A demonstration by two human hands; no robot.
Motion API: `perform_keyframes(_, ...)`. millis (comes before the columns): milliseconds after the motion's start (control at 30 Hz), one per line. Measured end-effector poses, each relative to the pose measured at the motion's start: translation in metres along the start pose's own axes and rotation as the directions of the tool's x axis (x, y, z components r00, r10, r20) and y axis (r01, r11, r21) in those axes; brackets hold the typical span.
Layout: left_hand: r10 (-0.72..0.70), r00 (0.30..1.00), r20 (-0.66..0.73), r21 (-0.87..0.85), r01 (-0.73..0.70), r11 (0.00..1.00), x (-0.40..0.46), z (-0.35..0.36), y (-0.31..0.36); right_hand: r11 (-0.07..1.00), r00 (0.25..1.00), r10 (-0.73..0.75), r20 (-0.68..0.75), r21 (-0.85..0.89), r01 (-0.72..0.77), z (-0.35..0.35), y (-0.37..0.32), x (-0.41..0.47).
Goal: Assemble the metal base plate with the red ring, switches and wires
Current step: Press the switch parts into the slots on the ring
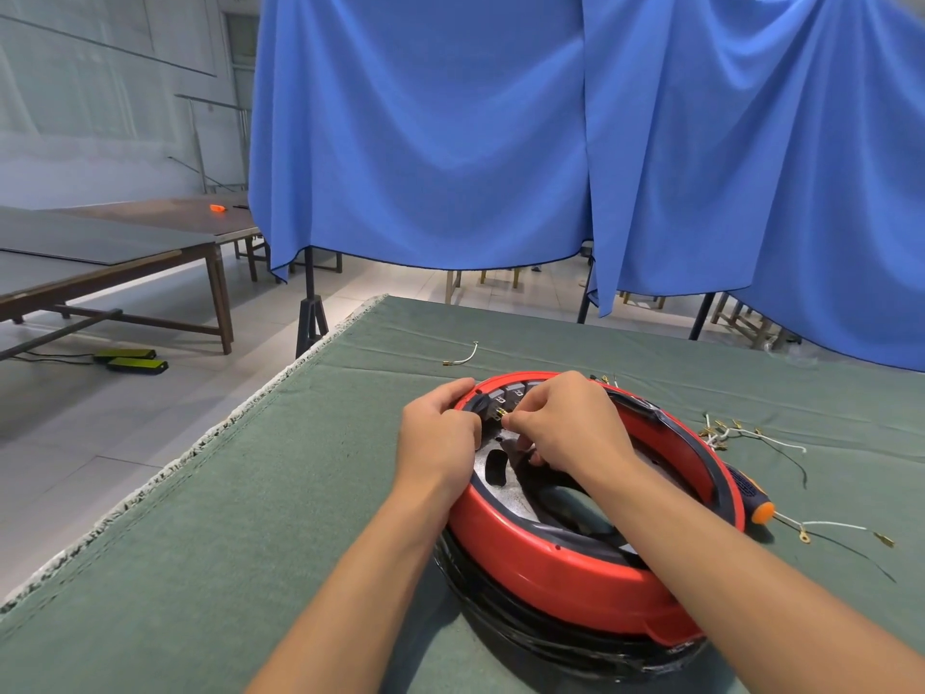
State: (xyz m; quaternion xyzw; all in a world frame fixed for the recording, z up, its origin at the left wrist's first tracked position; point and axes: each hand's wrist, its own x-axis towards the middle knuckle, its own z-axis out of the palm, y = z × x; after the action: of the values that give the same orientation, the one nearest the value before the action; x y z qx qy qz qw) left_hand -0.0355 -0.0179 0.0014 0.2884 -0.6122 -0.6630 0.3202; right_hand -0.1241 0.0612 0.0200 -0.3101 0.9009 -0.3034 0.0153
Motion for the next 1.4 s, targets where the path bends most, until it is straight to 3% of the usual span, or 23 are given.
perform_keyframes(367,0.007,1.0,0.0,0.033,-0.007,0.999,-0.002,-0.001,0.001,0.99,0.994,-0.095,-0.054,-0.107,0.089,0.002,-0.003,0.002)
perform_keyframes(933,0.018,1.0,-0.006,0.012,-0.018,1.0,0.003,-0.001,-0.004,0.983,0.985,-0.164,-0.048,-0.092,0.159,0.003,-0.003,0.006)
perform_keyframes(1233,0.036,0.999,-0.017,0.048,-0.035,0.998,0.002,-0.001,-0.001,0.996,0.996,-0.084,0.011,-0.027,0.084,0.003,-0.001,0.007)
perform_keyframes(1400,0.06,0.998,0.018,0.109,-0.061,0.992,-0.002,-0.002,0.004,0.999,0.983,-0.039,-0.178,0.01,0.042,-0.019,0.002,-0.006)
